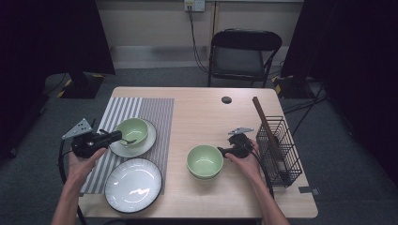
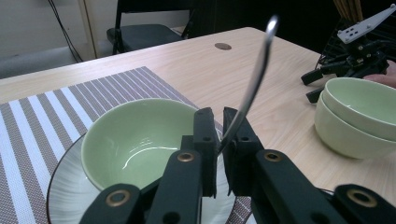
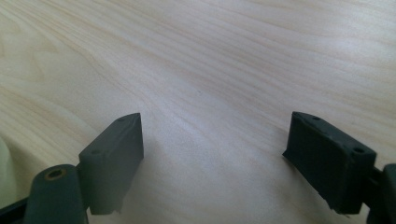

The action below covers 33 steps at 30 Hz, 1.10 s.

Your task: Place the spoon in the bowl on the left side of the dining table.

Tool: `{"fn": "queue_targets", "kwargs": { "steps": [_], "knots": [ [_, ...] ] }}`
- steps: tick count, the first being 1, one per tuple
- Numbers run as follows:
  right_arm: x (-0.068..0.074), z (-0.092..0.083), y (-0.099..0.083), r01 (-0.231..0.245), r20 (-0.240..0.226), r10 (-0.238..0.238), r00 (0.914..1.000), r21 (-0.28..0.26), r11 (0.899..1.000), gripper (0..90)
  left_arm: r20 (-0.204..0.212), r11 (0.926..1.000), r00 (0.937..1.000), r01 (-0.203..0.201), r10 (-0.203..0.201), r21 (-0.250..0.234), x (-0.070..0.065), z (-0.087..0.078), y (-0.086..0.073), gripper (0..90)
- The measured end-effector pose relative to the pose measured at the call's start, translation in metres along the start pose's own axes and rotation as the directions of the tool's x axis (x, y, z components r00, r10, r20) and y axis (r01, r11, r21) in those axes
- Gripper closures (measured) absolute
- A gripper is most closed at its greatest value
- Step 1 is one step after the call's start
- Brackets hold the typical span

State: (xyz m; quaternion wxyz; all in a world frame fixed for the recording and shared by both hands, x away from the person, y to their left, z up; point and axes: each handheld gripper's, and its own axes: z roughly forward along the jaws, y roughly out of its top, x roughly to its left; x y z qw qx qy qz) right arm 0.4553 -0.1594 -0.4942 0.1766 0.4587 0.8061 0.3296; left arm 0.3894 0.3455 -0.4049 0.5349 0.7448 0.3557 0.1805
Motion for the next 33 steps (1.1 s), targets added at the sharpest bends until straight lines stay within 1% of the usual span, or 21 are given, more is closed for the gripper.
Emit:
{"fn": "queue_targets", "kwargs": {
  "steps": [1, 2, 4, 7, 9, 10, 12, 14, 15, 16, 17, 19, 20, 26, 30, 32, 33],
  "knots": [
    [0.001, 0.001, 0.000, 0.008, 0.000, -0.008, 1.0000, -0.004, 1.000, 16.7, -0.004, 0.9999, 1.0000, -0.005, 0.005, 0.009, 0.000, -0.001, 0.000, 84.7],
    [0.003, 0.001, -0.001, 0.020, 0.012, -0.019, 0.9997, -0.006, 1.000, 15.7, -0.005, 1.0000, 1.0000, -0.005, 0.005, 0.008, 0.000, -0.002, 0.000, 84.7],
    [0.004, 0.002, -0.002, 0.017, 0.017, -0.016, 0.9997, -0.012, 1.000, 15.4, -0.003, 1.0000, 1.0000, 0.001, -0.001, -0.003, 0.000, -0.002, 0.000, 84.8],
    [0.004, 0.002, -0.003, 0.016, 0.020, -0.015, 0.9997, -0.020, 1.000, 15.3, -0.007, 1.0000, 1.0000, -0.007, 0.007, -0.002, 0.002, -0.003, 0.001, 84.8],
    [0.003, 0.002, -0.006, 0.024, 0.018, -0.023, 0.9996, -0.048, 0.999, 15.2, -0.012, 0.9999, 0.9999, -0.012, 0.012, 0.001, 0.003, -0.005, 0.001, 85.1],
    [0.003, 0.002, -0.007, 0.021, 0.016, -0.020, 0.9997, -0.059, 0.998, 15.3, -0.011, 0.9999, 0.9999, -0.011, 0.011, -0.007, 0.004, -0.006, 0.001, 85.2],
    [0.004, 0.002, -0.008, 0.022, 0.021, -0.021, 0.9996, -0.060, 0.998, 15.2, -0.005, 0.9999, 1.0000, 0.001, -0.001, -0.014, 0.005, -0.007, 0.000, 85.2],
    [0.004, 0.002, -0.008, 0.022, 0.020, -0.021, 0.9996, -0.060, 0.998, 15.2, -0.007, 0.9999, 1.0000, -0.005, 0.005, -0.011, 0.006, -0.008, 0.001, 85.1],
    [0.004, 0.002, -0.008, 0.022, 0.020, -0.021, 0.9996, -0.060, 0.998, 15.2, -0.008, 0.9999, 1.0000, 0.000, 0.000, -0.014, 0.006, -0.009, 0.001, 85.0],
    [0.004, 0.002, -0.008, 0.022, 0.021, -0.021, 0.9996, -0.060, 0.998, 15.2, -0.008, 0.9999, 0.9999, -0.009, 0.009, -0.014, 0.007, -0.009, 0.001, 84.8],
    [0.004, 0.002, -0.008, 0.022, 0.021, -0.021, 0.9996, -0.060, 0.998, 15.2, -0.012, 0.9999, 0.9999, -0.008, 0.008, -0.013, 0.007, -0.010, 0.002, 83.4],
    [0.004, 0.002, -0.008, 0.022, 0.020, -0.020, 0.9996, -0.060, 0.998, 15.2, -0.007, 0.9997, 1.0000, 0.003, -0.003, -0.024, 0.008, -0.011, 0.001, 84.4],
    [0.004, 0.002, -0.008, 0.022, 0.020, -0.021, 0.9996, -0.061, 0.998, 15.2, -0.010, 0.9997, 0.9999, -0.004, 0.004, -0.022, 0.009, -0.012, 0.001, 84.9],
    [0.004, 0.002, -0.008, 0.022, 0.020, -0.020, 0.9996, -0.060, 0.998, 15.2, -0.005, 0.9996, 1.0000, 0.001, -0.001, -0.028, 0.010, -0.012, 0.001, 86.9],
    [0.004, 0.002, -0.008, 0.022, 0.020, -0.020, 0.9996, -0.061, 0.998, 15.2, -0.010, 0.9997, 0.9999, 0.002, -0.003, -0.023, 0.011, -0.013, 0.000, 86.2],
    [0.004, 0.002, -0.008, 0.022, 0.020, -0.020, 0.9996, -0.061, 0.998, 15.2, -0.013, 0.9996, 0.9999, 0.010, -0.010, -0.026, 0.012, -0.014, -0.001, 85.4],
    [0.004, 0.002, -0.008, 0.022, 0.020, -0.020, 0.9996, -0.061, 0.998, 15.2, -0.015, 0.9997, 0.9999, 0.004, -0.005, -0.024, 0.013, -0.014, -0.001, 85.2]
  ]
}}
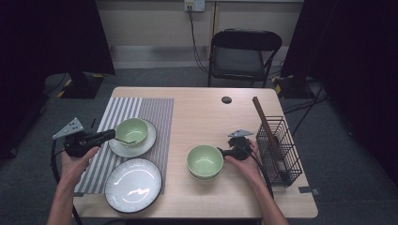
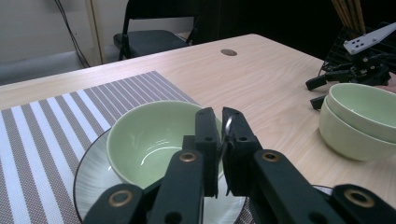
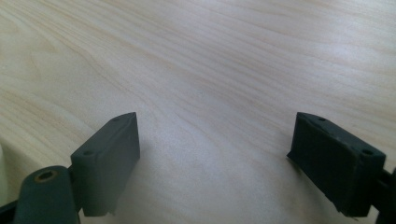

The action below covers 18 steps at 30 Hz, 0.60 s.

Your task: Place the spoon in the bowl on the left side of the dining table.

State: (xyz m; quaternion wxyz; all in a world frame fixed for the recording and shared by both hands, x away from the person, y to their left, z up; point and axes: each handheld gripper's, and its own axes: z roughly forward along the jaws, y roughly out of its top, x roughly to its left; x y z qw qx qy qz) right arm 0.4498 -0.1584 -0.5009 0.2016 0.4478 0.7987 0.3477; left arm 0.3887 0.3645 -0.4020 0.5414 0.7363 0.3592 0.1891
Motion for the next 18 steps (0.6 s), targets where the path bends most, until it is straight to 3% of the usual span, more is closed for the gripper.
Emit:
{"fn": "queue_targets", "kwargs": {
  "steps": [18],
  "knots": [
    [0.000, 0.000, 0.000, 0.000, -0.001, 0.000, 1.0000, 0.000, 1.000, 15.2, -0.040, 0.9993, 0.9985, 0.038, -0.038, 0.000, 0.010, -0.004, -0.005, 82.1]
  ]
}}
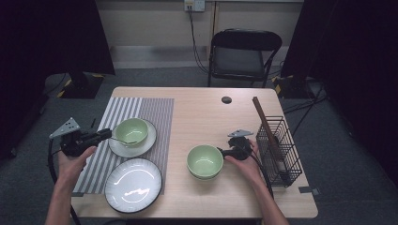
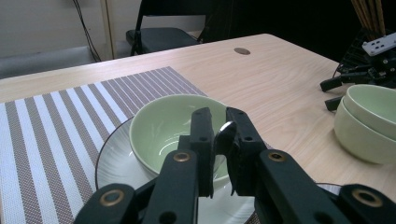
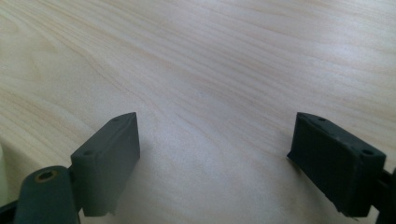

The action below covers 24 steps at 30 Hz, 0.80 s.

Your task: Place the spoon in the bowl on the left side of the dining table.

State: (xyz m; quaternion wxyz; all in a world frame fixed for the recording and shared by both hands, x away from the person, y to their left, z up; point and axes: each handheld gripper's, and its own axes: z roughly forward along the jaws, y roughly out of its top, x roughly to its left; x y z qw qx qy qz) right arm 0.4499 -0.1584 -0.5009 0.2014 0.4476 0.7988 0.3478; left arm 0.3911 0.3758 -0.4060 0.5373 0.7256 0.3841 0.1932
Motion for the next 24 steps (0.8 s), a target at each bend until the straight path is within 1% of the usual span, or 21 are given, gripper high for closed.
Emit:
{"fn": "queue_targets", "kwargs": {
  "steps": [1, 3, 4, 5, 6, 7, 8, 9, 10, 11, 13, 14, 15, 16, 17, 18, 19, 21, 23, 24],
  "knots": [
    [0.000, 0.000, 0.000, 0.000, 0.000, 0.000, 1.0000, 0.000, 1.000, 15.2, -0.002, 1.0000, 1.0000, -0.002, 0.002, 0.001, 0.001, 0.000, 0.000, 82.1],
    [0.000, 0.000, 0.000, 0.000, 0.000, 0.000, 1.0000, 0.000, 1.000, 15.2, 0.003, 0.9996, 0.9998, 0.022, -0.022, -0.018, 0.003, -0.001, -0.002, 81.4],
    [0.000, 0.000, 0.000, 0.000, 0.000, 0.000, 1.0000, 0.000, 1.000, 15.2, -0.006, 0.9995, 0.9997, 0.026, -0.026, -0.017, 0.004, -0.001, -0.003, 81.2],
    [0.000, 0.000, 0.000, 0.000, 0.000, 0.000, 1.0000, 0.000, 1.000, 15.2, -0.021, 0.9997, 0.9995, 0.024, -0.024, -0.003, 0.006, -0.002, -0.003, 80.8],
    [0.000, 0.000, 0.000, 0.000, 0.000, 0.000, 1.0000, 0.000, 1.000, 15.2, -0.031, 0.9997, 0.9993, 0.023, -0.023, -0.002, 0.007, -0.002, -0.003, 79.6],
    [0.000, 0.000, 0.000, 0.001, -0.001, -0.001, 1.0000, 0.000, 1.000, 15.2, -0.031, 0.9994, 0.9990, 0.033, -0.033, -0.007, 0.007, -0.002, -0.004, 77.3],
    [0.000, 0.000, 0.000, 0.000, -0.001, 0.000, 1.0000, 0.000, 1.000, 15.2, -0.043, 0.9997, 0.9988, 0.024, -0.024, 0.000, 0.008, -0.003, -0.004, 76.3],
    [0.000, 0.000, 0.000, 0.000, -0.002, 0.000, 1.0000, 0.000, 1.000, 15.2, -0.046, 0.9998, 0.9987, 0.021, -0.021, 0.003, 0.008, -0.003, -0.004, 76.3],
    [0.000, 0.000, 0.000, 0.000, -0.002, 0.000, 1.0000, 0.001, 1.000, 15.2, -0.044, 0.9996, 0.9987, 0.027, -0.027, 0.002, 0.008, -0.003, -0.004, 76.2],
    [0.000, 0.000, 0.000, 0.000, -0.002, 0.000, 1.0000, 0.001, 1.000, 15.2, -0.055, 0.9998, 0.9983, 0.020, -0.020, 0.003, 0.008, -0.003, -0.003, 75.4],
    [0.000, 0.000, 0.000, 0.000, -0.002, 0.000, 1.0000, 0.001, 1.000, 15.2, -0.060, 0.9998, 0.9980, 0.020, -0.020, 0.003, 0.006, -0.004, -0.001, 73.6],
    [0.000, 0.000, 0.000, 0.000, -0.002, 0.000, 1.0000, 0.000, 1.000, 15.2, -0.059, 0.9996, 0.9979, 0.027, -0.027, 0.002, 0.005, -0.004, 0.000, 72.7],
    [0.000, 0.000, 0.000, 0.000, -0.002, 0.000, 1.0000, 0.001, 1.000, 15.2, -0.049, 0.9994, 0.9982, 0.035, -0.035, 0.001, 0.003, -0.004, 0.003, 72.4],
    [0.000, 0.000, 0.000, 0.000, -0.002, 0.000, 1.0000, 0.001, 1.000, 15.2, -0.042, 0.9995, 0.9987, 0.030, -0.030, 0.004, 0.000, -0.005, 0.005, 72.7],
    [0.000, 0.000, 0.000, 0.000, -0.002, 0.000, 1.0000, 0.000, 1.000, 15.2, -0.042, 0.9999, 0.9990, 0.017, -0.017, 0.004, -0.003, -0.004, 0.007, 73.4],
    [0.000, 0.000, 0.000, 0.002, -0.003, -0.002, 1.0000, 0.000, 1.000, 15.2, -0.035, 0.9998, 0.9992, 0.020, -0.020, 0.006, -0.007, -0.003, 0.008, 73.4],
    [0.000, 0.000, 0.000, 0.002, -0.003, -0.002, 1.0000, 0.000, 1.000, 15.2, -0.022, 0.9999, 0.9997, 0.011, -0.011, 0.005, -0.009, -0.002, 0.009, 73.5],
    [0.000, 0.000, 0.000, 0.002, -0.003, -0.002, 1.0000, 0.000, 1.000, 15.2, -0.015, 0.9999, 0.9998, 0.013, -0.013, 0.006, -0.014, 0.001, 0.010, 74.9],
    [0.000, 0.000, 0.000, 0.002, -0.003, -0.002, 1.0000, 0.000, 1.000, 15.2, 0.002, 0.9997, 0.9998, 0.019, -0.019, 0.014, -0.019, 0.002, 0.011, 75.7],
    [0.000, 0.000, 0.000, 0.001, -0.003, -0.001, 1.0000, 0.000, 1.000, 15.2, 0.000, 0.9998, 1.0000, 0.010, -0.010, 0.018, -0.021, 0.003, 0.011, 76.1]
  ]
}}
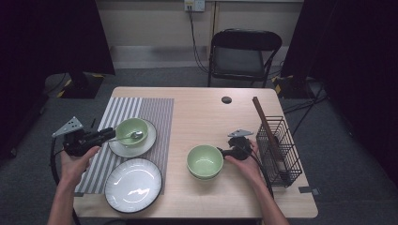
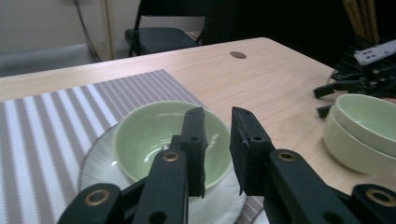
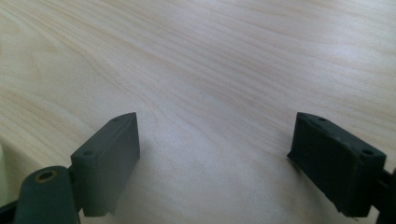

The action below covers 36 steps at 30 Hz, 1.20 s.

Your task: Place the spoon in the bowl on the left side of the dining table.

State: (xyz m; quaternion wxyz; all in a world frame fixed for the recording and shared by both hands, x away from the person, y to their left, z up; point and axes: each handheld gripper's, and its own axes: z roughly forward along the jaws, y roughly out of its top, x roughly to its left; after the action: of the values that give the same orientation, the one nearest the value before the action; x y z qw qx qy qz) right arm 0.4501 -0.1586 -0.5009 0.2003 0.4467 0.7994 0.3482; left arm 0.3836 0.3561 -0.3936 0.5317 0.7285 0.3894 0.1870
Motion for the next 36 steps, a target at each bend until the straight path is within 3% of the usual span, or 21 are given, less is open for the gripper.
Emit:
{"fn": "queue_targets", "kwargs": {
  "steps": [4, 6, 10, 11, 13, 15, 19, 22, 25, 28, 36],
  "knots": [
    [0.000, 0.000, 0.000, 0.003, -0.003, -0.003, 1.0000, 0.001, 1.000, 15.0, 0.018, 0.9999, 0.9998, -0.001, 0.000, 0.013, -0.013, -0.001, -0.003, 76.1],
    [0.000, 0.001, 0.001, 0.005, -0.003, -0.005, 1.0000, 0.001, 1.000, 14.9, 0.006, 0.9993, 0.9999, -0.012, 0.012, 0.034, -0.017, 0.000, -0.008, 76.3],
    [0.000, 0.001, 0.001, 0.006, -0.001, -0.006, 1.0000, 0.002, 1.000, 14.9, 0.003, 0.9970, 1.0000, 0.007, -0.007, 0.077, -0.017, 0.013, -0.019, 80.9],
    [0.000, 0.001, 0.001, 0.004, 0.000, -0.004, 1.0000, 0.003, 1.000, 14.9, 0.020, 0.9971, 0.9997, 0.013, -0.015, 0.075, -0.017, 0.016, -0.022, 81.6],
    [0.000, 0.001, 0.001, 0.006, -0.001, -0.006, 1.0000, 0.001, 1.000, 14.9, 0.003, 0.9938, 0.9999, -0.012, 0.012, 0.111, -0.017, 0.022, -0.026, 81.6],
    [0.000, 0.001, 0.001, 0.005, -0.001, -0.005, 1.0000, 0.001, 1.000, 14.9, 0.008, 0.9928, 0.9999, -0.010, 0.009, 0.119, -0.016, 0.024, -0.029, 81.5],
    [0.000, 0.001, 0.001, 0.006, -0.001, -0.006, 1.0000, 0.002, 1.000, 14.9, -0.003, 0.9916, 1.0000, -0.007, 0.008, 0.129, -0.014, 0.024, -0.032, 81.2],
    [0.000, 0.001, 0.001, 0.003, 0.000, -0.003, 1.0000, 0.003, 1.000, 14.9, -0.004, 0.9921, 0.9986, 0.052, -0.052, 0.114, -0.008, 0.023, -0.035, 83.3],
    [0.000, 0.001, 0.001, 0.005, -0.001, -0.005, 1.0000, 0.002, 1.000, 14.9, -0.048, 0.9909, 0.9986, 0.026, -0.020, 0.132, -0.002, 0.021, -0.037, 83.4],
    [0.000, 0.001, 0.001, 0.005, -0.003, -0.005, 1.0000, 0.001, 1.000, 14.9, -0.062, 0.9920, 0.9973, 0.048, -0.041, 0.117, 0.003, 0.019, -0.038, 83.4],
    [-0.001, 0.001, 0.001, 0.006, -0.004, -0.006, 1.0000, 0.002, 1.000, 14.9, -0.092, 0.9935, 0.9950, 0.048, -0.038, 0.103, 0.010, 0.016, -0.038, 82.2]
  ]
}}
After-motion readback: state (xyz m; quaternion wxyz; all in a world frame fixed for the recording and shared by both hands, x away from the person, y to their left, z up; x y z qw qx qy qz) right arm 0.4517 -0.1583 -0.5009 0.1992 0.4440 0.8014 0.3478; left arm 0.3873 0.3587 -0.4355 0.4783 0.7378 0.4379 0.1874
